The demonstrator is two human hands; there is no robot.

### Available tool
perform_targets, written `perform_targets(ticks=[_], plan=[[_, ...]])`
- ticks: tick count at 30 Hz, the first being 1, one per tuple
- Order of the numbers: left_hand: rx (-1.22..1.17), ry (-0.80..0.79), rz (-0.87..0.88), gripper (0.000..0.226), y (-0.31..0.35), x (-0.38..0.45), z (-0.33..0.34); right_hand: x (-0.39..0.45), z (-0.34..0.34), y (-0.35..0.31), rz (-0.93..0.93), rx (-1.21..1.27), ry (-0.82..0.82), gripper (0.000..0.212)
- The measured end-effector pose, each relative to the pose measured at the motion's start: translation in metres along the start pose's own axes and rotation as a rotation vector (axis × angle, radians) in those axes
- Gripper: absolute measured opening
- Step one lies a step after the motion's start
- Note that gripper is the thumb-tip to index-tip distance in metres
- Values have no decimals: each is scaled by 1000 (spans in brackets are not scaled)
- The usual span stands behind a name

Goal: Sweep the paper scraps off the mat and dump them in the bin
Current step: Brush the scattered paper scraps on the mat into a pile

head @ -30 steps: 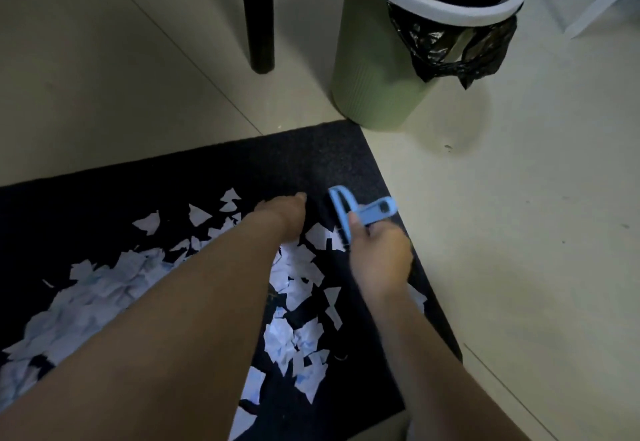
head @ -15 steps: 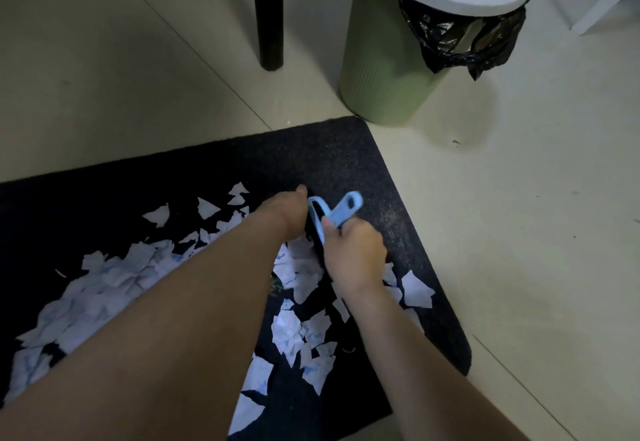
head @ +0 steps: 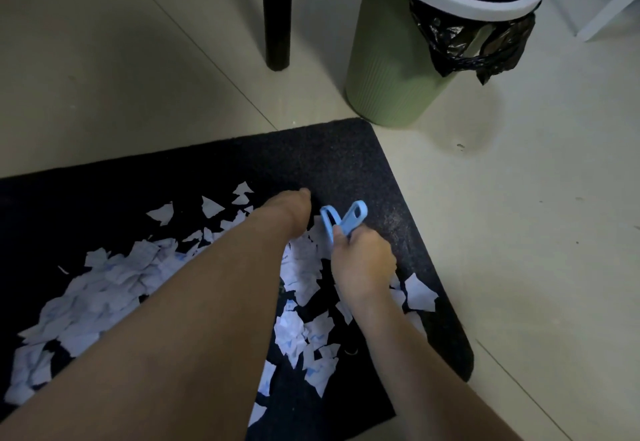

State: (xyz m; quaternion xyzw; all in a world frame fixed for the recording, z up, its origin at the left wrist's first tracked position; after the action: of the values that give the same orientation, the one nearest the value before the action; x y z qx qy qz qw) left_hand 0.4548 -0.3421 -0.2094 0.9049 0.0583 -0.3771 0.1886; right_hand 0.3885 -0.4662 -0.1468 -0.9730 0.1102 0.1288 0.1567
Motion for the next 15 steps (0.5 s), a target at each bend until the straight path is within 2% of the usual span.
perform_targets(ticks=[2, 5, 7, 10, 12, 15], plan=[[-23, 1, 19, 73, -1, -1, 0, 2, -7, 6, 52, 141, -17, 36], [-37, -8, 22, 76, 1, -6, -3, 14, -31, 24, 177, 265, 70, 34], [-39, -17, 25, 77, 4, -8, -5, 21, -42, 29, 210, 190, 130, 36], [-27, -7, 29, 76, 4, -10, -6, 19, -32, 16, 140, 32, 146, 32], [-35, 25, 34, 68, 3, -10, -6, 8, -14, -2, 76, -14, 89, 31], [-87, 107, 73, 39, -3, -5, -6, -11, 9, -24, 20, -2, -21, 32]])
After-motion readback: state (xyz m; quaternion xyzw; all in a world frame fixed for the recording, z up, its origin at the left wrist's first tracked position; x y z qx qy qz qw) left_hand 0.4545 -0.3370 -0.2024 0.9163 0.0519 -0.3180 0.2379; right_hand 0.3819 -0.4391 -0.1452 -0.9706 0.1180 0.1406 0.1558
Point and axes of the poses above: each hand's wrist, its own x-axis towards the middle knuckle, its own z-axis out of the palm, y = z × x, the point moved 5 cm from there along x, towards the middle knuckle, and after that the axes turned 12 degrees about -x, right-handed, at the moved point
